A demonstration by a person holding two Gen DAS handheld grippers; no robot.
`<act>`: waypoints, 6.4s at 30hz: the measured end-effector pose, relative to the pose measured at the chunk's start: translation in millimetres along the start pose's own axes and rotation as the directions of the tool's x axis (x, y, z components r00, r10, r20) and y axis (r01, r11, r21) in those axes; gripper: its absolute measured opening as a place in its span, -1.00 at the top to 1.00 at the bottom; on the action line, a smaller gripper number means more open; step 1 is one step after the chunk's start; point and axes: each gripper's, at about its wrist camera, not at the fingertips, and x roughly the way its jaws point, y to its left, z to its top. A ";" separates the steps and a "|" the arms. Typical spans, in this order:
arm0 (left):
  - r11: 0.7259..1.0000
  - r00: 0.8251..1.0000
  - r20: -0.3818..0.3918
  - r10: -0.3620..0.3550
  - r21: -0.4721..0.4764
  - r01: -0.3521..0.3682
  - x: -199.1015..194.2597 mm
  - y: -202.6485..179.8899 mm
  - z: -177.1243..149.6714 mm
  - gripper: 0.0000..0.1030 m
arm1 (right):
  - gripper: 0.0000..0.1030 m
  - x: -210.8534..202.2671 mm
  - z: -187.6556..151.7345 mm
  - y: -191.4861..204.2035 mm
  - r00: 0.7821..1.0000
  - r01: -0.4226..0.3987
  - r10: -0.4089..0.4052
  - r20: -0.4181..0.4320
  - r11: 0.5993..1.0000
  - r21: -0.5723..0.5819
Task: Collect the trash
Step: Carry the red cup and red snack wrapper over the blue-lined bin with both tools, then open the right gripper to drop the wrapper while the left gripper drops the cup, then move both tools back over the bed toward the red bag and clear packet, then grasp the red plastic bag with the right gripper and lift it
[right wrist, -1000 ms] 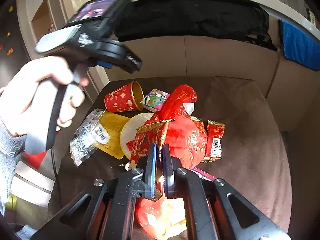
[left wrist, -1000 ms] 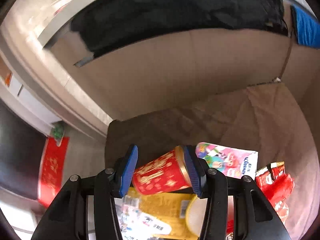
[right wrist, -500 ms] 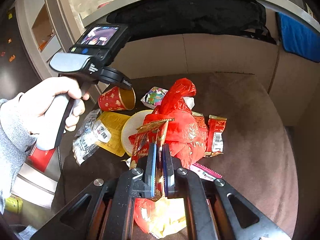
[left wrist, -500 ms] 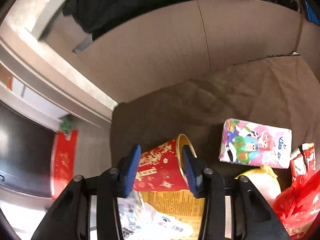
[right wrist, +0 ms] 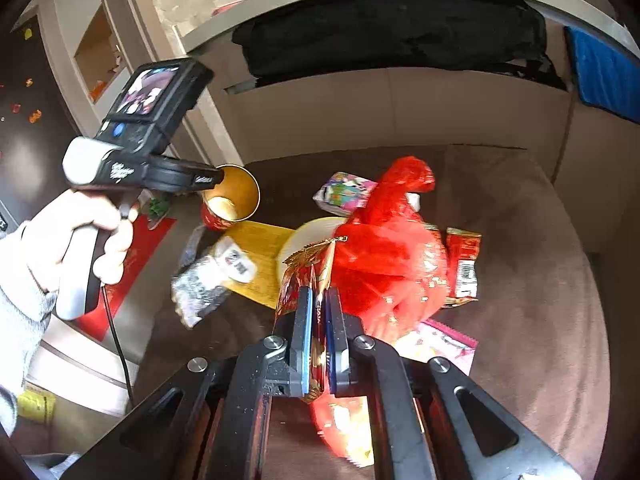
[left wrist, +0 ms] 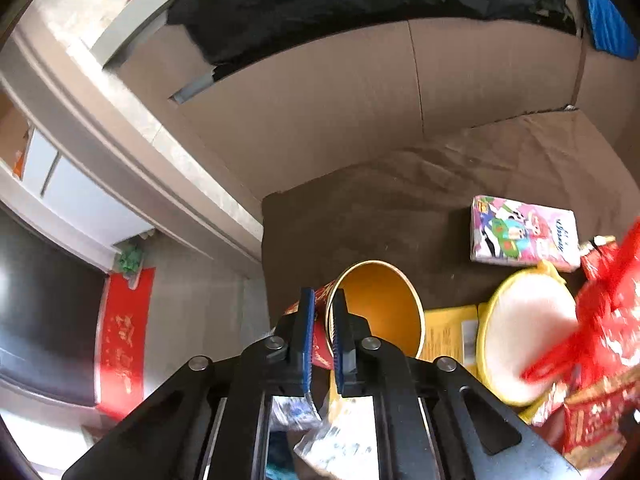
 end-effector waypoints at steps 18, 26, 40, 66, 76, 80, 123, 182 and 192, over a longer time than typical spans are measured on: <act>0.984 0.980 0.094 -0.174 -0.033 0.178 -100.9 55.5 -118.5 0.93 | 0.90 -10.9 -9.1 70.7 0.999 0.029 -0.028 0.017 0.997 -0.078; 0.967 0.961 0.166 -0.220 -0.090 0.237 -138.9 103.0 -177.7 0.93 | 0.90 -30.2 -18.9 123.9 0.997 0.046 -0.038 0.065 0.990 -0.135; 0.902 0.953 0.221 -0.208 -0.334 0.275 -134.8 237.7 -287.5 0.93 | 0.90 -18.4 -32.8 243.2 0.999 0.014 -0.004 0.039 0.966 -0.257; 0.760 0.882 -0.189 -0.433 -0.603 0.244 161.6 263.5 -357.4 0.93 | 0.89 296.7 -71.9 334.6 0.833 -0.003 -0.214 -0.509 0.920 -0.392; 0.788 0.919 -0.138 -0.369 -0.571 0.231 137.2 263.4 -344.6 0.93 | 0.83 286.1 -76.2 327.4 0.844 -0.026 -0.156 -0.514 0.944 -0.329; 0.792 0.922 -0.136 -0.364 -0.566 0.229 135.2 263.4 -342.1 0.93 | 0.82 289.1 -77.3 326.8 0.835 -0.018 -0.165 -0.525 0.945 -0.326; 0.788 0.926 -0.073 -0.370 -0.554 0.271 117.8 244.4 -321.7 0.88 | 0.62 245.7 -57.8 308.6 0.897 -0.020 -0.103 -0.430 0.962 -0.273; 0.897 0.898 0.027 -0.440 -0.045 0.441 18.7 43.4 -162.2 0.87 | 0.37 45.6 -30.4 54.0 0.984 0.173 -0.176 -0.023 0.979 -0.107; 0.959 0.981 -0.038 -0.188 -0.221 0.175 -9.3 22.3 -165.4 0.87 | 0.37 9.2 -18.1 4.4 0.974 0.227 -0.227 0.011 0.973 -0.032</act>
